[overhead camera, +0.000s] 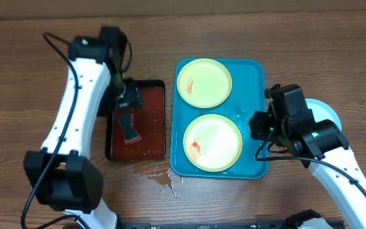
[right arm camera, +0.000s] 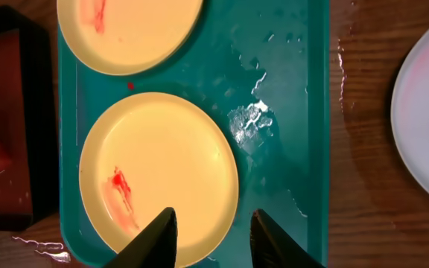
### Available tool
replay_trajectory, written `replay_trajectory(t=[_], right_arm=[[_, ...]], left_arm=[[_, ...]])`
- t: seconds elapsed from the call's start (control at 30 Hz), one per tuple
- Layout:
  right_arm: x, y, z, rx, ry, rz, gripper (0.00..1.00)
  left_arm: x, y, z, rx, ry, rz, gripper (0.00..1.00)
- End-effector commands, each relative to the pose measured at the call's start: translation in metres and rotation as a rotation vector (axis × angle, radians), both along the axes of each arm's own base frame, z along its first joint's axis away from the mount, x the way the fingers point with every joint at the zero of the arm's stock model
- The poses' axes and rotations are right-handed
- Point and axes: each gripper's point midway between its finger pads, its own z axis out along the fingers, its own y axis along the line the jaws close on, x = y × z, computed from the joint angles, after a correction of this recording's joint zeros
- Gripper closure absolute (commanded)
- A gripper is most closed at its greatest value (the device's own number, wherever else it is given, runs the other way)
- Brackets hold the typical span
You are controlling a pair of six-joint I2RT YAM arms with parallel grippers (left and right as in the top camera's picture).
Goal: Clean dirty plates on tray and stack at the side
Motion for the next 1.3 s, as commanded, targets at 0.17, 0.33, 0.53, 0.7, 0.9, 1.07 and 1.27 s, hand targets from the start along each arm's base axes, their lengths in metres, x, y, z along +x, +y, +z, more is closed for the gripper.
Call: replay_trajectory(t=[0.17, 0.33, 0.53, 0.7, 0.9, 1.07, 1.27], right_arm=[[-0.004, -0.001, 0.002, 0.002, 0.016, 0.003, 0.73], [-0.004, -0.001, 0.001, 0.002, 0.017, 0.003, 0.79], [-0.005, -0.001, 0.001, 0.001, 0.019, 0.003, 0.86], [-0.003, -0.009, 0.0, -0.036, 0.014, -0.025, 0.9], [-0.003, -0.05, -0.004, -0.113, 0.034, -0.308, 0.9], [-0.006, -0.069, -0.007, -0.108, 0.067, -0.405, 0.9], [-0.009, -0.072, -0.008, -0.115, 0.082, -0.412, 0.9]], left_arm=[[-0.036, 0.001, -0.097, -0.011, 0.096, 0.156, 0.34], [-0.025, 0.005, -0.128, 0.0, 0.004, 0.174, 0.44], [-0.005, 0.006, -0.139, 0.005, -0.091, 0.14, 0.62], [-0.01, 0.002, -0.138, -0.021, -0.069, 0.09, 0.96], [-0.015, 0.001, -0.127, -0.027, -0.027, -0.012, 0.7], [-0.016, 0.007, -0.119, 0.003, -0.009, -0.144, 0.36], [-0.005, 0.01, -0.119, 0.025, -0.052, -0.091, 0.34]])
